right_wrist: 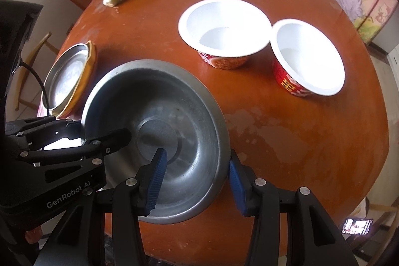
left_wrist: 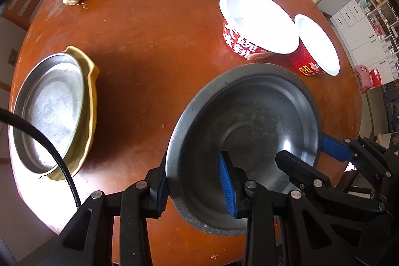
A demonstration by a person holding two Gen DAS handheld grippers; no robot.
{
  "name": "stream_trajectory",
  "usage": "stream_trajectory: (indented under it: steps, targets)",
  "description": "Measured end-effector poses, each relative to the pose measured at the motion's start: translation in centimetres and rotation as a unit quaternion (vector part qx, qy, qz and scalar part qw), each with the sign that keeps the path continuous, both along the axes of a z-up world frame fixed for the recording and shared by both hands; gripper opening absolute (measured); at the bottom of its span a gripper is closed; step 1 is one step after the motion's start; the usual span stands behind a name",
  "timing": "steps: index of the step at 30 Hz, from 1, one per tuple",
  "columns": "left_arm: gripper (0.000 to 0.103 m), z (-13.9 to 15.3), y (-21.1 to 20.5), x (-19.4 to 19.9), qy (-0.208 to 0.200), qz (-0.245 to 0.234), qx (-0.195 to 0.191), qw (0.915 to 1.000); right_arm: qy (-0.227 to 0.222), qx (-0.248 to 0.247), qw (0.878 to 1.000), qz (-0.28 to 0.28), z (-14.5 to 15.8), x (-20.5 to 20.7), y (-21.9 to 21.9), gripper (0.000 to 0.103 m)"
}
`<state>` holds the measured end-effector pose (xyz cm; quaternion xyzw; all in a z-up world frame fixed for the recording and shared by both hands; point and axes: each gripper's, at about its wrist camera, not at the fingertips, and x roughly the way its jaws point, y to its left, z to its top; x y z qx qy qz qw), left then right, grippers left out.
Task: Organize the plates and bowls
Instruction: 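Lift the steel bowl with the left gripper and hold it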
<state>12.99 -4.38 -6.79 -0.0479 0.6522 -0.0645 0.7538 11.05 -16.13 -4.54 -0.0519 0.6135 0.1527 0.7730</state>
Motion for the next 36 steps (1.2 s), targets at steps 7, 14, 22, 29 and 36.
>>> stream_trajectory:
  steps: [7, 14, 22, 29, 36]
  targets:
    - [0.036, -0.9, -1.1, 0.6, 0.01, -0.009, 0.006, 0.9999, 0.012, 0.001, 1.0, -0.011, -0.9, 0.6, -0.5, 0.051]
    - [0.036, -1.4, -1.1, 0.6, 0.013, -0.012, 0.009, 0.9998, 0.017, 0.003, 1.0, -0.014, -1.3, 0.7, -1.0, 0.051]
    - [0.036, -1.7, -1.2, 0.5, 0.019, -0.011, 0.013, 0.9997, 0.022, 0.002, 1.0, -0.011, -1.7, 1.0, -0.9, 0.051]
    - [0.037, -1.6, -1.2, 0.6, 0.018, -0.008, 0.011, 0.9998, 0.019, 0.006, 1.0, -0.014, -1.4, 1.1, -1.2, 0.051]
    - [0.037, -1.0, -0.8, 0.5, 0.009, -0.002, 0.006, 0.9999, 0.01, 0.008, 1.0, -0.018, -0.7, 1.0, -1.7, 0.051]
